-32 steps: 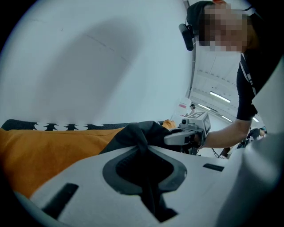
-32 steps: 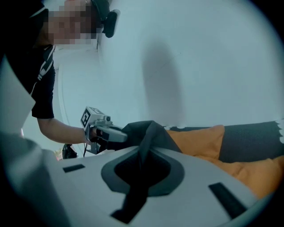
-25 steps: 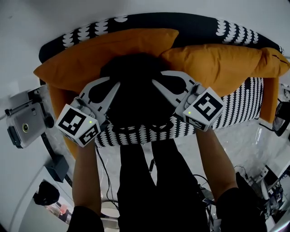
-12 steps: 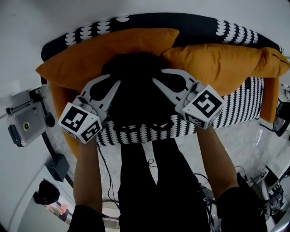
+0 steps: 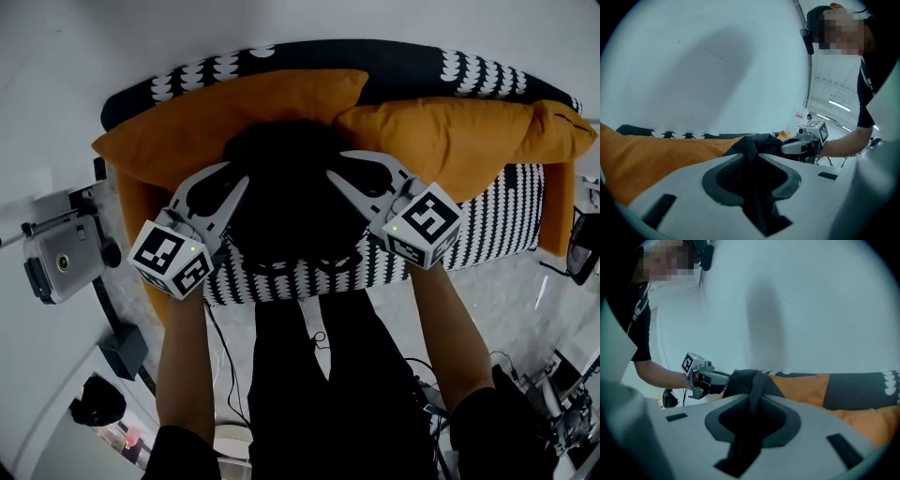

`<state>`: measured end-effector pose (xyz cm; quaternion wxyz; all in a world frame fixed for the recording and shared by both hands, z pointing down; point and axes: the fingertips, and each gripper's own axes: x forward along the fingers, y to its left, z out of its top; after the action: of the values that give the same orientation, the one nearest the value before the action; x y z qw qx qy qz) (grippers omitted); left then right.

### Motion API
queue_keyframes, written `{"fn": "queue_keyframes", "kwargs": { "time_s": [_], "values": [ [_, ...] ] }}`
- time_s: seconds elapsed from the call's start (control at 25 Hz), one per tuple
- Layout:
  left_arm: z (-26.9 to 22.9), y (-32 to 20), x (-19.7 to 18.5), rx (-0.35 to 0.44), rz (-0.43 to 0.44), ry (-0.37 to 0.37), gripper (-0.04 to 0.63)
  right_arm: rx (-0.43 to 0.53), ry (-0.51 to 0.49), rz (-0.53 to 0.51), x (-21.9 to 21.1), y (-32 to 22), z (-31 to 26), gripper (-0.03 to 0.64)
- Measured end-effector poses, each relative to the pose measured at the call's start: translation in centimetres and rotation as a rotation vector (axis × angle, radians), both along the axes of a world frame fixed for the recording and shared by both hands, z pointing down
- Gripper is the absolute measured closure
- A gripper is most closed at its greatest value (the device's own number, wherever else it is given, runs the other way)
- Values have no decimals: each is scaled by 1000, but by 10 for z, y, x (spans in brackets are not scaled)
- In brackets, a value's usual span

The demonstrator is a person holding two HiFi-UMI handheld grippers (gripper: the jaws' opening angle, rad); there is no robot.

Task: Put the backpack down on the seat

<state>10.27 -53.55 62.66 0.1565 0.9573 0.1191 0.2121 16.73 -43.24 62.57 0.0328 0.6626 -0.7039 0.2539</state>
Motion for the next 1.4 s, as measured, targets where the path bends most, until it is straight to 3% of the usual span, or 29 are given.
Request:
{"fn": "queue_keyframes", "kwargs": {
  "time_s": [0.2,0.44,0.6,1.0,1.4],
  "values": [
    [-8,10,-11,-2,-6,-24,497,12,-4,35,1,14,-16,546],
    [-17,0,-17,118,-65,-52,499,67,4,45,3,26,-47,546],
    [-39,3,-27,86,-84,-37,500,118,-17,32,-11,30,-82,546],
    [-146,44,-37,29,-48,125,554,287,-17,-13,-37,47,-187,577],
    [-258,95,-63,104,13,238,569,418,4,-162,-72,64,-289,586]
  ]
}}
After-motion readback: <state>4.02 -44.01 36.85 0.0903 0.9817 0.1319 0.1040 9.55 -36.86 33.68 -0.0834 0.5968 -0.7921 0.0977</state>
